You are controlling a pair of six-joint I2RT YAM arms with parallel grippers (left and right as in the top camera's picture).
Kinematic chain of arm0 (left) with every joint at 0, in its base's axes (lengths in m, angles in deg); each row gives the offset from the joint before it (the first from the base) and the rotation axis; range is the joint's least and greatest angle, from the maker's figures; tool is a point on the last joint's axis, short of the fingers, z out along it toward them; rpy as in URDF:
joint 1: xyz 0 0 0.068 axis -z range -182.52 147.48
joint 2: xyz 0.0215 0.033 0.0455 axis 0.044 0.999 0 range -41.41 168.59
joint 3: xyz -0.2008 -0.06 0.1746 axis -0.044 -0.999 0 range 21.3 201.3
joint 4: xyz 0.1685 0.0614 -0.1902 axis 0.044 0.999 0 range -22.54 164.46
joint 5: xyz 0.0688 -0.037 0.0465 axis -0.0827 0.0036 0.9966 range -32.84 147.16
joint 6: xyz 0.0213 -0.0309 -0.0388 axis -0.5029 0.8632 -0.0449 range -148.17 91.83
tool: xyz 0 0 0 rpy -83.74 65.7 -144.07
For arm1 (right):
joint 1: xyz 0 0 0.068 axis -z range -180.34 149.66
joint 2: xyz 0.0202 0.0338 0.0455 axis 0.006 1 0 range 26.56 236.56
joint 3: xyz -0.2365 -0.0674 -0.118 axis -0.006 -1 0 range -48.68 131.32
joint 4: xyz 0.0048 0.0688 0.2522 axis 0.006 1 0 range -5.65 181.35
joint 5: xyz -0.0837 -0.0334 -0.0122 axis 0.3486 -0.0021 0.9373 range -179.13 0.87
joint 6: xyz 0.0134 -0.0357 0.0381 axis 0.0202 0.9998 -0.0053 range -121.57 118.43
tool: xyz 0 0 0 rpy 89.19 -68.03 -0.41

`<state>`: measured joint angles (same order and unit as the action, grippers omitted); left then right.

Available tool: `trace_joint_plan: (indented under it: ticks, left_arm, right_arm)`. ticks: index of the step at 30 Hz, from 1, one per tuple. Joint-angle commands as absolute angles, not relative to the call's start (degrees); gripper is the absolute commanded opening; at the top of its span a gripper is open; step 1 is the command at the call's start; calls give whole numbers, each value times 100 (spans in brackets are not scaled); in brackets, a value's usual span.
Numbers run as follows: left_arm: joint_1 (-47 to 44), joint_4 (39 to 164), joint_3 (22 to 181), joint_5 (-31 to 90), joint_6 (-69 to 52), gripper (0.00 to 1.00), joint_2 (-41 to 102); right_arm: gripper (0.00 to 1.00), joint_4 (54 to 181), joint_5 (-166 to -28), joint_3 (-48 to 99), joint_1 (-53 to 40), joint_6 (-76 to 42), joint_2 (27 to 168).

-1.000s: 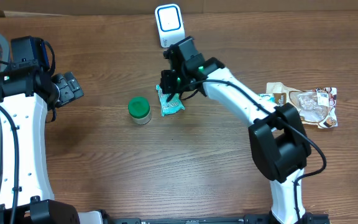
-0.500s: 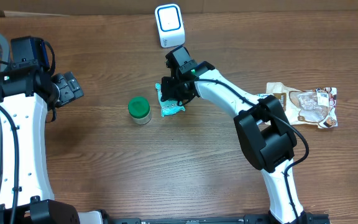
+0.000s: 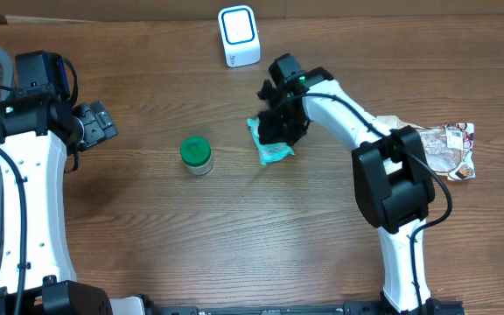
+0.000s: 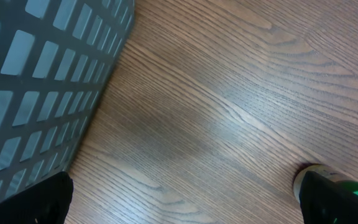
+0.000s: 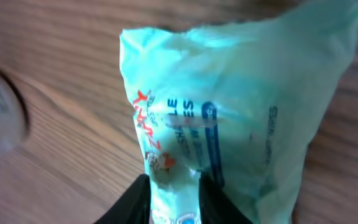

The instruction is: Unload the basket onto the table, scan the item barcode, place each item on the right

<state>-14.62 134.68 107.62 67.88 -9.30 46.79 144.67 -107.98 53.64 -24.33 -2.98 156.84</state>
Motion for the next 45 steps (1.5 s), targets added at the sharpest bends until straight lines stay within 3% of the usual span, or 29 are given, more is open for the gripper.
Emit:
trace_joint_plan:
  ticks: [1,3,6,12,22,27,34,36,45]
  left_arm:
    - [-1451,13453,10762,6764,-1039,100,4668]
    - [-1451,13453,10762,6762,-1039,100,4668]
    - [-1451,13453,10762,6764,-1039,99,4668]
    - [-1451,13453,10762,6762,-1039,100,4668]
    - [-1449,13453,10762,6764,-1039,100,4668]
    - [-1451,13453,10762,6764,-1039,100,4666]
    - [-1449,13455,10762,6764,-1039,100,4668]
    - [-1451,13453,10762,6764,-1039,99,4668]
    - [-1451,13453,10762,6764,-1039,100,4668]
  right_arm:
    - [29,15147,-10300,5867,-2344,751,16095]
    - [28,15435,-10110,6354,-2315,556,16093]
    - [11,15525,-9187,6944,-2169,-954,16095]
    - [8,15072,-8735,6859,-1965,-2292,16117]
    - [11,13787,-9646,5888,-2261,-1446,16134]
    - [11,14041,-10665,5858,-2567,-1,16125]
    - [12,14528,-11043,6262,-2706,283,16115]
    - [13,14751,-11115,6468,-2667,283,16093]
    - [48,16731,-11084,7598,-1885,19,15953]
